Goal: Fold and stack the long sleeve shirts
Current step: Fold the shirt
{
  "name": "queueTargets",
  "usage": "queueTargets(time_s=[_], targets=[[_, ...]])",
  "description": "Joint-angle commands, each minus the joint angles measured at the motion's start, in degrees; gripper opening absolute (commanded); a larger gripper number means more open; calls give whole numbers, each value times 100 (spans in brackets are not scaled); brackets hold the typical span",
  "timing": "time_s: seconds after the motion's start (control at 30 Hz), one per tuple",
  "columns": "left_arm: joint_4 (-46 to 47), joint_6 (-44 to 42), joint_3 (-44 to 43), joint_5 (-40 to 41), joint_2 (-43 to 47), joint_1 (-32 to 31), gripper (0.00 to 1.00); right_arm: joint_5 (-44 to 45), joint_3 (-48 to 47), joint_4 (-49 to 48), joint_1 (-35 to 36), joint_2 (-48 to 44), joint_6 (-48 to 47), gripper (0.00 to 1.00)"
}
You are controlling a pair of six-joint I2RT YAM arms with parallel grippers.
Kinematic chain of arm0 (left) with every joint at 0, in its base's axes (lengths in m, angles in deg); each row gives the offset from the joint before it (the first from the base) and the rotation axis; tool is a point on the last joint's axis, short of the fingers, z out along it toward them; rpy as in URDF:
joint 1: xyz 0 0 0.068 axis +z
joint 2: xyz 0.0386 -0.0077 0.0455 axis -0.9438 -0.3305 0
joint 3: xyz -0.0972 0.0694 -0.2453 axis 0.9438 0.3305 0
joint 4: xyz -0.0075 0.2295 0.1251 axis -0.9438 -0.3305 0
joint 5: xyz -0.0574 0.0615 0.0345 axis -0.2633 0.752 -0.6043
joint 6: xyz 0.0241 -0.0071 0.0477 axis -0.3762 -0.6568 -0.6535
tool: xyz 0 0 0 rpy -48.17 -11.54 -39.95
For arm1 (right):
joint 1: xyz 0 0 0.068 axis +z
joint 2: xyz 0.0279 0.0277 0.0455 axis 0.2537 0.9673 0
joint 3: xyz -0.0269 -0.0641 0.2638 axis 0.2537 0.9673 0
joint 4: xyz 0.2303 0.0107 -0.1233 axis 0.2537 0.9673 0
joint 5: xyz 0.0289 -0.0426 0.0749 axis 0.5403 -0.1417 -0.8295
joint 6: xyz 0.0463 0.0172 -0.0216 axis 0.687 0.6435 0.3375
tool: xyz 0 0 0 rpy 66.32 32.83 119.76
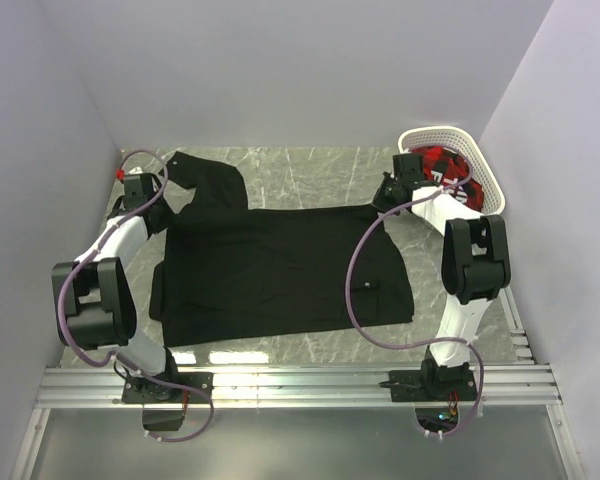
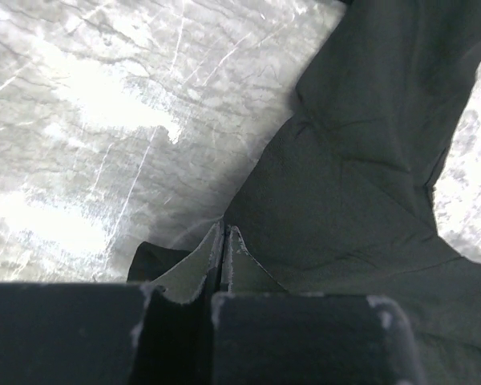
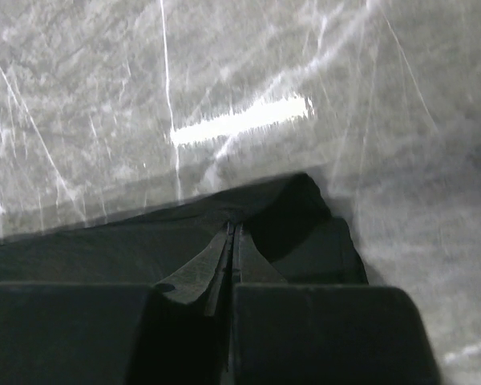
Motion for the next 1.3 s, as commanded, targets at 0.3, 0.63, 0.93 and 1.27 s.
queueTargets(time_s=[0.3, 0.63, 0.93, 1.27], targets=[[-243, 710, 506, 265, 774, -8, 0, 105, 873, -575, -52, -1183, 256, 0], [-410, 1035, 944, 494, 1355, -8, 0, 324, 1787, -786, -52, -1869, 511, 0], [-586, 1238, 1314, 934, 1715, -8, 1, 729, 2385, -680, -52, -2467, 485, 0], [-824, 1536, 1560, 1127, 1865, -8, 0, 1010, 2850, -531, -52, -2714, 607, 0]])
